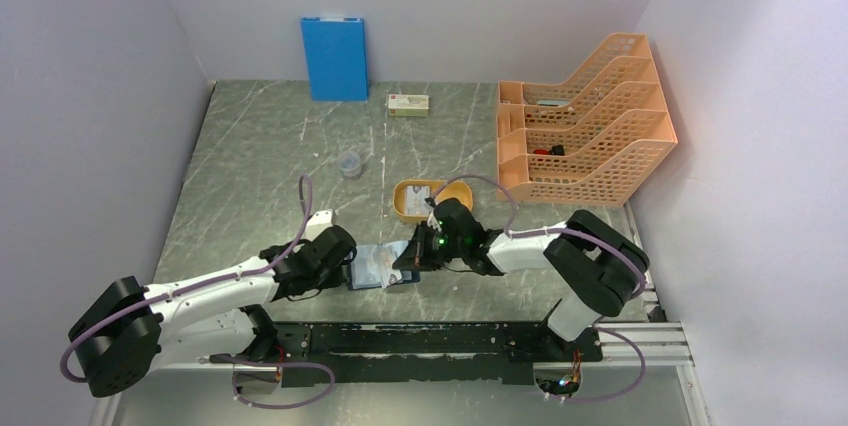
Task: Put the credit cards into the card holder
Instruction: Insert the credit card into the card holder.
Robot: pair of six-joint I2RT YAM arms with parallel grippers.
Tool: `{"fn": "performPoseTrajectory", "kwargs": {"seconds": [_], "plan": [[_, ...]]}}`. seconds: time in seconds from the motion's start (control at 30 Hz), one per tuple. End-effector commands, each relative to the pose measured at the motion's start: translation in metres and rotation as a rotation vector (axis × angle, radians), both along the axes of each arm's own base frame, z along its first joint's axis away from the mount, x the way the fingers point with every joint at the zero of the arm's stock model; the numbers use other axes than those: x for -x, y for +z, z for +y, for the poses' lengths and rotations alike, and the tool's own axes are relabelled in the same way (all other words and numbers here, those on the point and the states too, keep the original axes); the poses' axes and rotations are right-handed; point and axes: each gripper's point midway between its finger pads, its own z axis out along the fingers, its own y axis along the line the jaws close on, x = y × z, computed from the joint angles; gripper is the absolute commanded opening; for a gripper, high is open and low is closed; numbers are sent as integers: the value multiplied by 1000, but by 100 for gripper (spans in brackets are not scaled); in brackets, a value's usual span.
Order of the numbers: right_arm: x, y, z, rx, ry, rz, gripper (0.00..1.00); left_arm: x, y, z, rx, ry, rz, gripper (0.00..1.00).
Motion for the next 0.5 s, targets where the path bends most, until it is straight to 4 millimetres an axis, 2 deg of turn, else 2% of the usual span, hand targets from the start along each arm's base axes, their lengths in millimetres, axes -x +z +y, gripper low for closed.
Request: {"fn": "performPoseTrajectory", "kwargs": {"seconds": [0.0, 0.23, 0.47], "plan": [[-6, -5, -1, -18, -47, -2, 0, 9, -12, 1, 7, -9, 47, 6], [-12, -19, -9, 22, -110, -3, 0, 11, -13, 1, 12, -15, 53, 6], [-11, -25, -7, 19, -117, 12, 0, 13, -15, 1, 14, -19, 59, 6]]}}
